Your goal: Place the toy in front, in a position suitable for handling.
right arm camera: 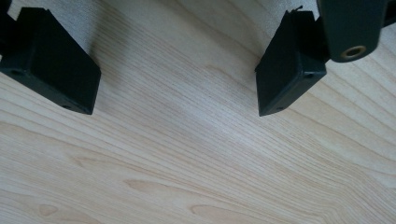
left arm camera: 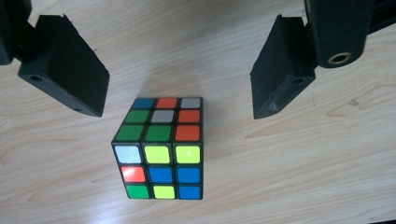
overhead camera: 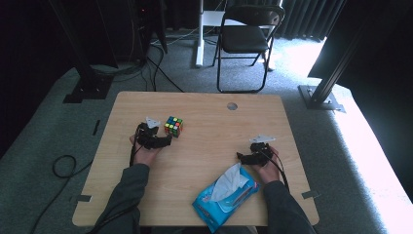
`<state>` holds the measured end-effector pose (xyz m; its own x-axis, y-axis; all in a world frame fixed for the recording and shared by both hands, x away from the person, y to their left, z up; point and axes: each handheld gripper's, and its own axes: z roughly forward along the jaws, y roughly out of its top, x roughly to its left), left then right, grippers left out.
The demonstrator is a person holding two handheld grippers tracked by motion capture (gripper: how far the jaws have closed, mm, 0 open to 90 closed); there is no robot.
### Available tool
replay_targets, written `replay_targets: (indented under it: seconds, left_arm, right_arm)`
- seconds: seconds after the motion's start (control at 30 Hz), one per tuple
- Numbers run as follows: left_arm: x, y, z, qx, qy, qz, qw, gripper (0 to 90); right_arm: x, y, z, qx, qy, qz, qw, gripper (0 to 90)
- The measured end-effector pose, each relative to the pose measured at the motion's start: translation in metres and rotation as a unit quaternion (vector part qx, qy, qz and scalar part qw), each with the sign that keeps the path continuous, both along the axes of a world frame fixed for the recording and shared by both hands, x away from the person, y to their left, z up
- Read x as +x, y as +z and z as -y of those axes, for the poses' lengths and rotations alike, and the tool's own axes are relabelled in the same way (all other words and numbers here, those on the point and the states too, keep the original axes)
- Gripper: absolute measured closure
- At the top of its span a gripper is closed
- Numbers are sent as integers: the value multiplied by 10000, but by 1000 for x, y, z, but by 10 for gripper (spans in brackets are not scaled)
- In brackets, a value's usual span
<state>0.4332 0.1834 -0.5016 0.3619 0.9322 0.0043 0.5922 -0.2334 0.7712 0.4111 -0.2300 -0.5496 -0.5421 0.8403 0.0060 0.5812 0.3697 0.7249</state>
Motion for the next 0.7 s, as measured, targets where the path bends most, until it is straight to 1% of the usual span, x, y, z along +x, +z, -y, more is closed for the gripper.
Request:
replay_targets:
  seconds: [0.07, 0.13, 0.3, 0.37, 0.53, 0.57, 0.7]
  left_arm:
    - [3, 0, 1, -22, 71, 12, 10000, 176]
    - [5, 0, 2, -70, 71, 17, 9999, 171]
    - [11, -1, 7, -31, 74, 6, 10000, 162]
    - [14, -2, 8, -119, 79, 9, 9999, 162]
    - [20, -2, 14, -57, 56, -17, 10000, 161]
    - [21, -3, 15, -63, 65, -9, 10000, 161]
    - [27, -4, 20, 18, 33, 29, 10000, 161]
  right_arm:
    - [0, 0, 0, -2, -1, 0, 10000, 136]
    - [0, 0, 0, -2, 0, -1, 10000, 136]
    - [0, 0, 0, -5, 0, -4, 10000, 136]
    - [0, 0, 0, -5, 0, -2, 10000, 136]
    - [0, 0, 0, -6, 2, -2, 10000, 136]
    - [0, 0, 0, -6, 2, -3, 10000, 136]
    - [0, 0, 0, -2, 2, -2, 10000, 136]
